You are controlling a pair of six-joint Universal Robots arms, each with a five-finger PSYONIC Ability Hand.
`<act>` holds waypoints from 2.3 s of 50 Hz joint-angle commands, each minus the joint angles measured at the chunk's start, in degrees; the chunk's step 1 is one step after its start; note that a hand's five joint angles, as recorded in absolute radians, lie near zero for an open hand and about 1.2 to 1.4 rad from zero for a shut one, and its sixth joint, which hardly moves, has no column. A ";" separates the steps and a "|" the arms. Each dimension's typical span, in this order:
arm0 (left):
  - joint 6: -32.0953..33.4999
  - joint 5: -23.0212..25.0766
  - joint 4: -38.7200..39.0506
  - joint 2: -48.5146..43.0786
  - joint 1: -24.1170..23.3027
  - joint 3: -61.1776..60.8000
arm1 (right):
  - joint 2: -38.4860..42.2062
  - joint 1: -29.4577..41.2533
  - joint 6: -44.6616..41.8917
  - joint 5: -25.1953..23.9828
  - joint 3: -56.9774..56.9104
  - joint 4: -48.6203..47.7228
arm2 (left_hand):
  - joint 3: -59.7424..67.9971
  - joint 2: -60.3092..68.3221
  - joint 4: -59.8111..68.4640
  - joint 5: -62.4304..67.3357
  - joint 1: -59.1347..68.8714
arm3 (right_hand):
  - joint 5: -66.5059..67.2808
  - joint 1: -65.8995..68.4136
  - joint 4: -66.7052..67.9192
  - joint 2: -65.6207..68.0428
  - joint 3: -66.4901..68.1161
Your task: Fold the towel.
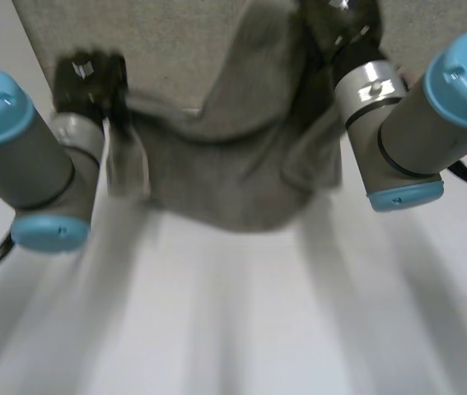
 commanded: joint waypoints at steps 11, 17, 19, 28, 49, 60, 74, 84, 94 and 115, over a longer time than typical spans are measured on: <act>0.49 11.77 -0.46 0.37 3.79 -6.99 | 3.63 -1.41 -8.45 -11.83 6.90 16.74 | -8.53 -6.28 -7.33 -16.59 -4.21 | 3.73 3.46 3.11 4.85 3.52; 8.84 15.38 -1.78 -2.00 3.71 -15.61 | 6.53 -3.26 -17.41 -11.66 9.98 30.10 | -8.53 -6.28 -7.33 -16.59 -4.21 | 3.73 3.46 3.11 4.85 3.52; 14.88 15.29 -2.05 -2.09 3.97 -19.54 | 6.62 -4.74 -23.45 -10.52 12.77 35.52 | -8.53 -6.28 -7.33 -16.59 -4.21 | -12.37 -12.63 -12.99 -11.24 -12.58; 20.18 15.02 -2.05 -1.21 4.67 -24.13 | -0.06 -6.95 -23.74 -9.55 19.21 36.16 | -8.53 -6.28 -7.33 -16.59 -4.21 | -66.27 -66.54 -66.89 -65.15 -66.48; 20.18 15.73 -2.49 13.29 3.62 -36.52 | 2.05 -3.87 -8.27 -11.04 6.11 37.74 | -8.53 -6.28 -7.33 -16.59 -4.21 | -66.27 -66.54 -66.89 -65.15 -66.48; 20.18 15.82 -2.40 15.75 3.71 -40.13 | 17.43 -2.12 -8.36 -10.43 -7.43 44.60 | -8.53 -6.28 -7.33 -16.59 -4.21 | -60.81 -61.07 -61.43 -59.68 -61.01; 20.18 15.82 -1.43 14.78 3.71 -39.95 | 19.98 -1.41 -5.55 -6.03 -9.36 45.83 | -8.53 -6.28 -7.33 -16.59 -4.21 | -3.78 -4.05 -4.40 -2.66 -3.99; 20.27 15.38 1.55 11.10 4.14 -39.51 | 8.22 -3.86 5.26 -6.56 1.60 39.96 | -8.53 -6.28 -7.33 -16.59 -4.21 | 3.73 3.46 3.11 4.85 3.52; 20.89 15.03 2.96 4.42 4.06 -38.99 | -6.11 -14.40 6.85 -8.40 19.97 31.52 | -37.36 -35.11 -36.16 -45.43 -33.05 | 3.73 3.46 3.11 4.85 3.52; 20.89 14.06 2.70 2.22 4.06 -38.81 | -17.64 -28.31 6.76 -14.29 35.03 23.77 | -51.06 -48.82 -49.87 -59.13 -46.75 | 3.73 3.46 3.11 4.85 3.52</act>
